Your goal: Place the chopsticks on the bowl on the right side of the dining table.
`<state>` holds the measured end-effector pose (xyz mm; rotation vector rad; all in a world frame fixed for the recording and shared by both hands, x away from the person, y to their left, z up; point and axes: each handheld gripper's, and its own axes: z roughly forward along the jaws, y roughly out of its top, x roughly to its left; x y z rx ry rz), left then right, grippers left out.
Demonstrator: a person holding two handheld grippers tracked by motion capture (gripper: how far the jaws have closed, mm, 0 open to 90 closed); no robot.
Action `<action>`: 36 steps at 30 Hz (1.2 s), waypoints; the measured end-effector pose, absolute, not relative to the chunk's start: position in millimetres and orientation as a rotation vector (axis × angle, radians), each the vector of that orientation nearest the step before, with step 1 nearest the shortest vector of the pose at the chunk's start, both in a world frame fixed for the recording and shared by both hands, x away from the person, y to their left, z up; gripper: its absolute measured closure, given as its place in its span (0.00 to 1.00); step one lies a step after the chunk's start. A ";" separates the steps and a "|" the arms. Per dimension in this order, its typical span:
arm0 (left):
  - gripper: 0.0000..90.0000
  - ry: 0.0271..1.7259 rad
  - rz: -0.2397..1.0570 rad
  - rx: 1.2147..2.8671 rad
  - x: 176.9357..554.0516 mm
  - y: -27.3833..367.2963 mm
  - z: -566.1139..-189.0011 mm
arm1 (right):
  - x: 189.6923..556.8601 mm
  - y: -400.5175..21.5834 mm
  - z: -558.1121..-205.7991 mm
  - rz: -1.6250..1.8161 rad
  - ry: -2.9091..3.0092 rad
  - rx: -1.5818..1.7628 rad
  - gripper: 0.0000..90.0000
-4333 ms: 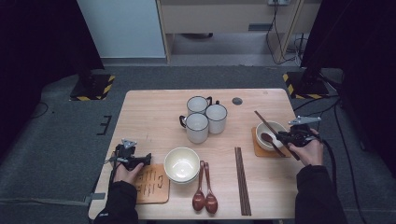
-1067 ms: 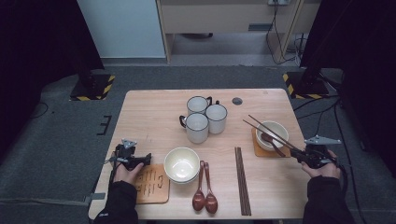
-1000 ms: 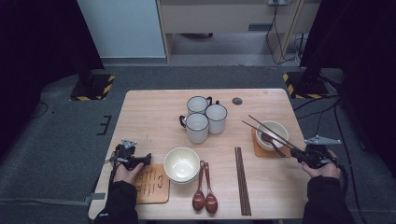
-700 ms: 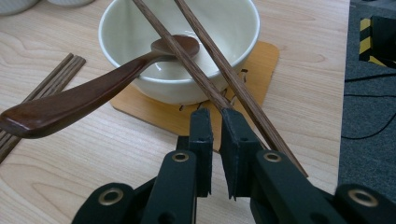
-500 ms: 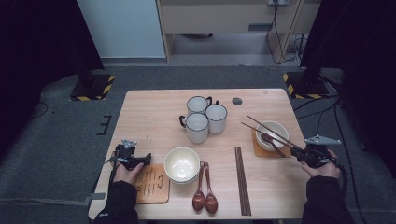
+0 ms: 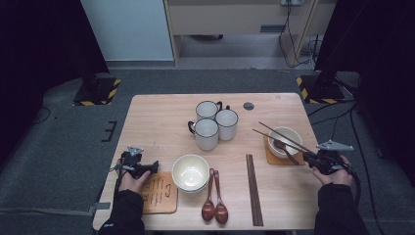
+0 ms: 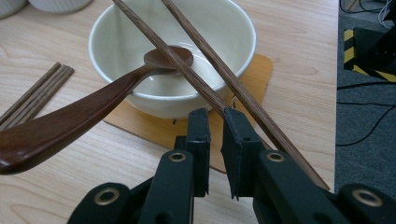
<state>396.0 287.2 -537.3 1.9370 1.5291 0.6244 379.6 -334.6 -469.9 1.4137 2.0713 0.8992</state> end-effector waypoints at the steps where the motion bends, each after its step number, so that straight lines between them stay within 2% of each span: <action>1: 0.00 1.529 0.624 1.937 396.0 287.2 -537.3 | 379.8 -334.7 -470.2 0.899 2.069 1.417 0.90; 14: 0.00 1.530 0.624 1.936 396.0 287.2 -537.3 | 380.8 -334.5 -469.0 0.926 2.063 1.416 0.87; 36: 0.00 1.529 0.624 1.937 396.0 287.2 -537.2 | 398.1 -319.7 -435.5 1.124 1.975 1.321 0.77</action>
